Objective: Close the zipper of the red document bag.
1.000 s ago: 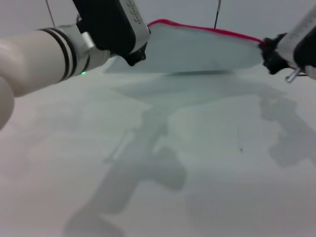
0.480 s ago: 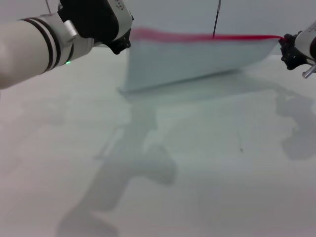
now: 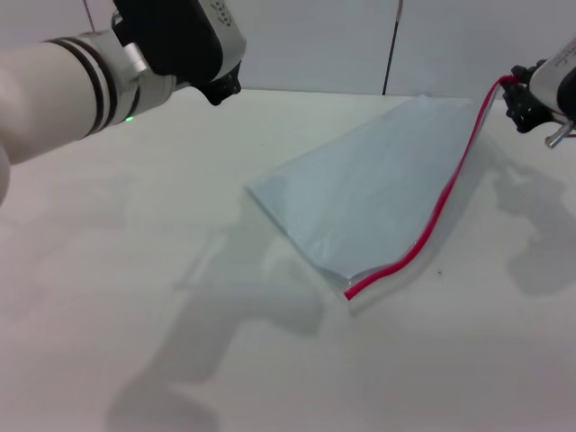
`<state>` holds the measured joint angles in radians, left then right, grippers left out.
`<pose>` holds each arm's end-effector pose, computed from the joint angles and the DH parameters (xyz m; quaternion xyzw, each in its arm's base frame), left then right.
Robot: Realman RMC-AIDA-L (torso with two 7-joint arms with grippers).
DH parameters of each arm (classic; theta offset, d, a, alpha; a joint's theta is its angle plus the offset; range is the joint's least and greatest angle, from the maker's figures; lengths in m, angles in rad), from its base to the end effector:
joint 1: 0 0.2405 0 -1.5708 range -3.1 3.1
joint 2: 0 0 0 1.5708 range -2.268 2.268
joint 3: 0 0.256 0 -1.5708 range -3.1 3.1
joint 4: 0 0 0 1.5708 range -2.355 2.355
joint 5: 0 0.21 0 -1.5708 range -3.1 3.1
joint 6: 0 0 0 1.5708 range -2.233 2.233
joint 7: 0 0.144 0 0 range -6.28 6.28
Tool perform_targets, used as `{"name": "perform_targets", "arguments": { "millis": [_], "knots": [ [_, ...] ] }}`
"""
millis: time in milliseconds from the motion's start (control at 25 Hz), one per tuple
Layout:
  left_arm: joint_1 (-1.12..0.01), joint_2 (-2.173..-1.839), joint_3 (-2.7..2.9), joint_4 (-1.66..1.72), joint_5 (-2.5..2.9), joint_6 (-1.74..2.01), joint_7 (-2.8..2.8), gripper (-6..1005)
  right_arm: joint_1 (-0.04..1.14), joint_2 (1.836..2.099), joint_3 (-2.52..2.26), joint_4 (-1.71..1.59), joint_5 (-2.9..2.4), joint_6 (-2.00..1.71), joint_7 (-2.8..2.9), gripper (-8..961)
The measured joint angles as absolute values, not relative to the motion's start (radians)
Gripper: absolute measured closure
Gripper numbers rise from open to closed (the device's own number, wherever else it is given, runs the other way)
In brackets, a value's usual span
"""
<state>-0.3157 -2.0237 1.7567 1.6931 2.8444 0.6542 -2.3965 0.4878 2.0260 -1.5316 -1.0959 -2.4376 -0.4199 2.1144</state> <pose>-0.1202 0.3776 0.0315 -0.8673 0.0547 0.0428 0.4929 0.2148 0.4360 0.0177 -0.8672 0.0842 -0.0330 0.4896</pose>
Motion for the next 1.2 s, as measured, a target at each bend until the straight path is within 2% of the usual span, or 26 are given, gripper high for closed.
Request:
{"name": "perform_targets", "arguments": {
  "millis": [360, 480, 680, 960, 1200],
  "knots": [
    [-0.315, -2.028, 1.763, 1.666, 2.841, 0.601, -2.397, 839, 0.474, 2.030, -1.541, -1.084, -2.436, -0.414, 2.120, 679],
    [-0.306, -2.028, 1.758, 1.657, 2.837, 0.556, -2.425, 815, 0.433, 2.035, -1.549, -1.122, -2.406, -0.352, 2.130, 620],
    [-0.293, -2.028, 1.753, 1.646, 2.836, 0.481, -2.461, 609, 0.355, 2.036, -1.622, -1.199, -2.310, -0.208, 2.140, 392],
    [-0.209, -2.029, 1.787, 1.546, 2.806, 0.107, -2.544, 328, 0.264, 2.034, -1.897, -1.228, -2.112, 0.280, 2.141, 383],
    [-0.186, -2.030, 1.883, 1.340, 2.637, -0.334, -2.551, 294, 0.296, 2.031, -2.130, -1.101, -1.984, 0.658, 2.204, 388]
  ]
}}
